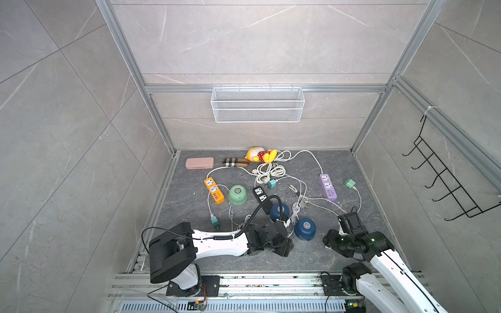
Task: Charge the cordless meat grinders
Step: Move the charging cable to the center of the board.
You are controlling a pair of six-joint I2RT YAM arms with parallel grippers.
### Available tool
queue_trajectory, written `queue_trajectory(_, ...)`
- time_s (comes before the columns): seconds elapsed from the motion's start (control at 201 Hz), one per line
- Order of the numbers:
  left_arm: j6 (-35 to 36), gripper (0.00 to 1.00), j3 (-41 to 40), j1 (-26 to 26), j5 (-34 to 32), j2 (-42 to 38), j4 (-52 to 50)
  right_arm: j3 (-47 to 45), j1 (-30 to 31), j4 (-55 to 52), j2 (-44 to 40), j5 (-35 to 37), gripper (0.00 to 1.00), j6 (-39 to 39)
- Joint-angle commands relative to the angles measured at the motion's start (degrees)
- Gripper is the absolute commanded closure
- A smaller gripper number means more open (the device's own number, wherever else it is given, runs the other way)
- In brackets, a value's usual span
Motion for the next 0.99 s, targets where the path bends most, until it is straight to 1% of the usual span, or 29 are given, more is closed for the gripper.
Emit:
queue_trajectory(0.0, 2.9, 0.38, 1.2, 0.2, 0.2, 1.5, 2.4, -2.2, 0.6, 3.8, 2.4, 0.4, 0.46, 2.0)
queue_trajectory(0.129, 5.4, 0.38, 4.4, 0.2, -1.1, 5.3, -0.8, -1.8, 2.3, 6.1, 5.7, 0.3, 0.39, 2.2)
queue_trajectory(0.219, 5.0, 0.45, 5.4, 0.3, -4.5, 8.0, -2.5, -0.9, 3.9, 6.7, 7.0, 0.9, 0.36, 2.4)
queue_trajectory(0.368, 2.6, 0.54, 4.7, 3.1, -7.1, 10.1, -1.9, 0.3, 5.4, 7.3, 8.2, 1.7, 0.35, 2.8)
queue_trajectory(0.448, 2.1, 0.56, 4.3, 5.1, -7.3, 10.6, -0.7, 0.7, 6.0, 7.7, 8.9, 1.7, 0.35, 3.1)
queue_trajectory(0.538, 3.1, 0.57, 5.4, 6.8, -7.6, 11.5, -0.9, 1.2, 6.6, 8.0, 9.3, 1.8, 0.35, 3.3)
queue_trajectory(0.652, 4.2, 0.73, 6.4, 9.2, -7.3, 13.1, -0.3, 2.4, 7.3, 7.8, 9.3, 2.2, 0.36, 3.5)
queue_trajectory(0.732, 4.2, 0.80, 7.0, 12.0, -5.7, 14.9, 0.1, 3.1, 7.6, 7.6, 9.2, 2.4, 0.37, 3.4)
queue_trajectory(0.837, 4.6, 0.83, 7.5, 14.9, -5.0, 16.4, 0.6, 3.8, 8.2, 7.2, 9.1, 2.4, 0.35, 3.0)
queue_trajectory(0.986, 6.2, 0.82, 8.9, 17.1, -4.8, 17.1, 0.0, 4.6, 8.5, 5.1, 7.7, 3.3, 0.29, 2.5)
